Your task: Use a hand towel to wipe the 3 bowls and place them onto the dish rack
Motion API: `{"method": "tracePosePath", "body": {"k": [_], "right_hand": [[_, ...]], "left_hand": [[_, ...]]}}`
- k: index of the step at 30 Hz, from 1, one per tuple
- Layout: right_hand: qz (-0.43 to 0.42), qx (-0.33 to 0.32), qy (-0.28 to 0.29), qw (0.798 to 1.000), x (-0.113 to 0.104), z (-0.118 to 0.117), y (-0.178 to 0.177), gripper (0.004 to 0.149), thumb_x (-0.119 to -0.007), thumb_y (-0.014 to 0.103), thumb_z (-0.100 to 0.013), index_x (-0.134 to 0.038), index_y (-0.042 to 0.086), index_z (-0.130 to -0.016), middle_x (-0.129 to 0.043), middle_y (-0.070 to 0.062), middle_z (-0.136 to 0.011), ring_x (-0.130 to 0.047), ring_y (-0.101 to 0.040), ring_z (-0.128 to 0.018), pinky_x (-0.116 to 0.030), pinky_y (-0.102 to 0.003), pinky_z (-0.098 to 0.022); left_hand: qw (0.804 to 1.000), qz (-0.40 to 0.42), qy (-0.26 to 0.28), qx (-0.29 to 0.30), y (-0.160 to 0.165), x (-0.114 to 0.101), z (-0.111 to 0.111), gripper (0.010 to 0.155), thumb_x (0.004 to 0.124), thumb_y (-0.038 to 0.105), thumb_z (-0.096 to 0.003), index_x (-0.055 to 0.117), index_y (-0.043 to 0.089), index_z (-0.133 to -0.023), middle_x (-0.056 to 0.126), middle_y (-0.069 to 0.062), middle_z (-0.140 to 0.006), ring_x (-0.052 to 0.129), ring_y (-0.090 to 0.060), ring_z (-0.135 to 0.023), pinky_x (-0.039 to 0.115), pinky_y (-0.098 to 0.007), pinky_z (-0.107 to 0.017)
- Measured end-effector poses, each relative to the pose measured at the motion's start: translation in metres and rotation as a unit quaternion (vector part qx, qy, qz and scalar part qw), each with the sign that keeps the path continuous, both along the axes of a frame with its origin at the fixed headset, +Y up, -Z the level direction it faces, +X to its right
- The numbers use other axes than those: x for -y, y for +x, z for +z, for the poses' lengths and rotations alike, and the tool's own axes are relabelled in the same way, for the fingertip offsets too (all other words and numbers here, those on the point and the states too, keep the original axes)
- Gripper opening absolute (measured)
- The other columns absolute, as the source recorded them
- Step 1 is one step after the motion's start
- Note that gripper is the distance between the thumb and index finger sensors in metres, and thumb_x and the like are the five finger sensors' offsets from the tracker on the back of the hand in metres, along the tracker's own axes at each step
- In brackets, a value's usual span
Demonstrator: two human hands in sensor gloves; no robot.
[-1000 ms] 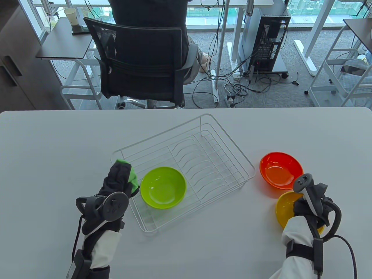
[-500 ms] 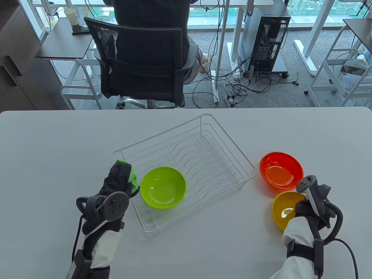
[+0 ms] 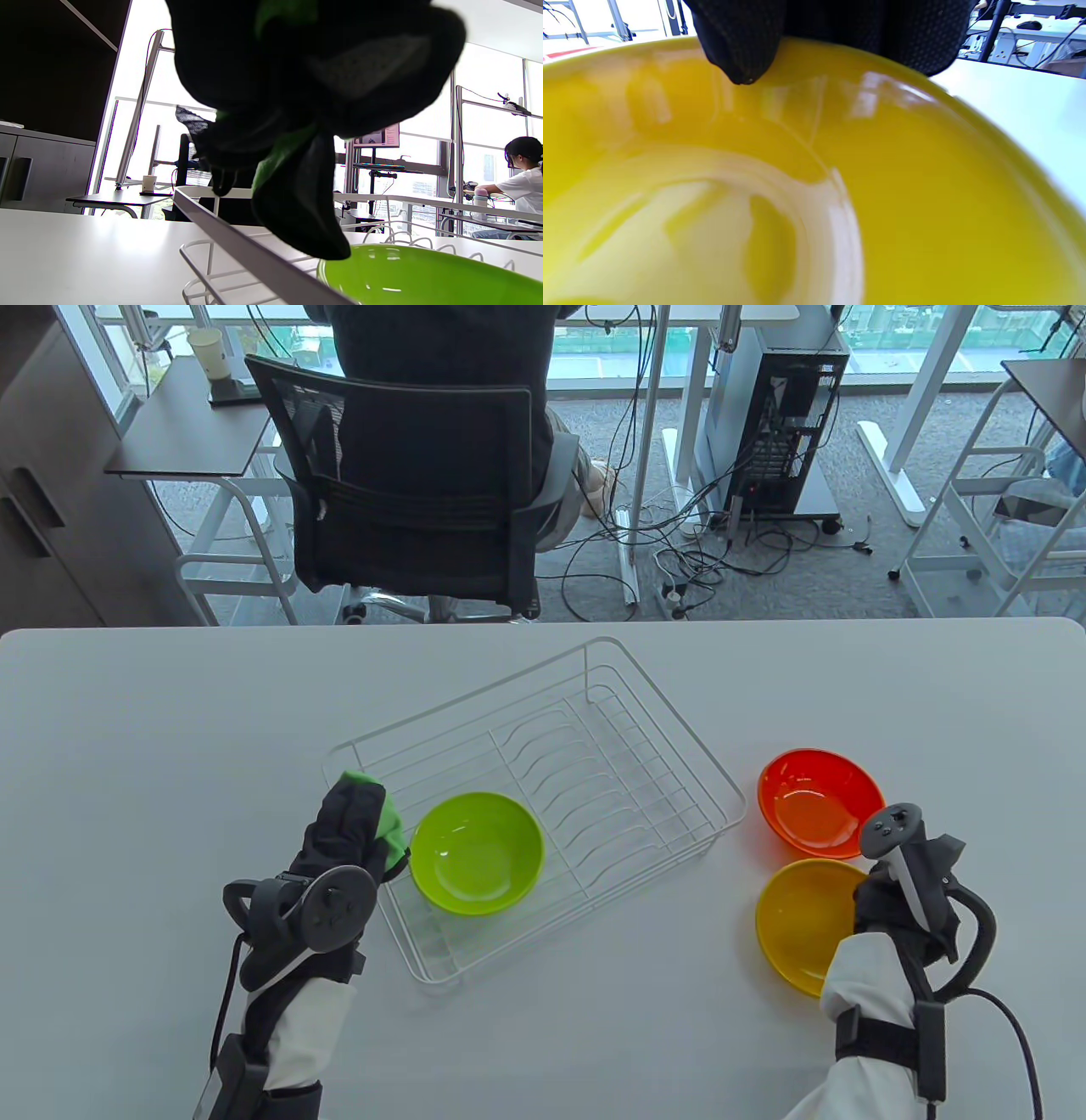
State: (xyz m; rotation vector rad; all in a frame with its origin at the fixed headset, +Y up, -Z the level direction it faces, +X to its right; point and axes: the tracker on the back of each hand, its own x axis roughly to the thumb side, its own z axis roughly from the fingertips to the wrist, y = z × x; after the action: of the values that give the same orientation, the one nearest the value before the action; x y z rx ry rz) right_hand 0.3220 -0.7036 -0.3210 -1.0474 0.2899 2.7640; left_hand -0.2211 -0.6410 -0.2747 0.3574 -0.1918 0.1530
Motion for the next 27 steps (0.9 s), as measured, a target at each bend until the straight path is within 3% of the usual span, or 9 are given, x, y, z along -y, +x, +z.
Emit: {"method": "tracePosePath", "body": {"k": [4, 16, 23, 27], "right_hand": [[-0.019, -0.020, 0.026, 0.999, -0.013, -0.002, -0.010, 0.041, -0.088, 0.024, -0.038, -0.091, 0.019, -0.078, -0.095, -0.010, -0.072, -0.102, -0.033, -0.061, -0.082, -0.050, -0.050], [0.035, -0.080, 0.132, 0.987, -0.066, 0.003, -0.040, 0.041, -0.090, 0.025, -0.039, -0.091, 0.015, -0.079, -0.095, -0.013, -0.070, -0.103, -0.029, -0.053, -0.083, -0.048, -0.046], [0.042, -0.103, 0.220, 0.969, -0.099, 0.014, -0.058, 0.042, -0.090, 0.026, -0.040, -0.089, 0.012, -0.080, -0.093, -0.015, -0.068, -0.103, -0.026, -0.047, -0.084, -0.046, -0.043], [0.055, -0.127, 0.271, 0.953, -0.114, 0.019, -0.079, 0.044, -0.088, 0.028, -0.042, -0.087, 0.007, -0.081, -0.092, -0.017, -0.067, -0.105, -0.020, -0.035, -0.087, -0.041, -0.034]], "left_hand": [[1.000, 0.004, 0.003, 0.003, 0.001, 0.000, 0.000, 0.062, 0.082, 0.026, -0.0523, 0.061, 0.013, -0.109, 0.068, -0.028, -0.107, 0.096, -0.041, -0.078, 0.091, -0.035, -0.050], [0.998, 0.053, 0.025, 0.027, 0.004, -0.005, 0.002, 0.062, 0.082, 0.026, -0.0522, 0.062, 0.013, -0.109, 0.069, -0.028, -0.106, 0.097, -0.040, -0.078, 0.092, -0.034, -0.049], [0.994, 0.090, 0.044, 0.050, 0.011, -0.016, 0.005, 0.062, 0.082, 0.027, -0.0523, 0.062, 0.012, -0.109, 0.070, -0.029, -0.105, 0.098, -0.039, -0.075, 0.094, -0.031, -0.046], [0.990, 0.108, 0.058, 0.064, 0.018, -0.024, 0.008, 0.061, 0.083, 0.026, -0.0518, 0.065, 0.011, -0.108, 0.074, -0.030, -0.102, 0.103, -0.036, -0.070, 0.097, -0.024, -0.038]]}}
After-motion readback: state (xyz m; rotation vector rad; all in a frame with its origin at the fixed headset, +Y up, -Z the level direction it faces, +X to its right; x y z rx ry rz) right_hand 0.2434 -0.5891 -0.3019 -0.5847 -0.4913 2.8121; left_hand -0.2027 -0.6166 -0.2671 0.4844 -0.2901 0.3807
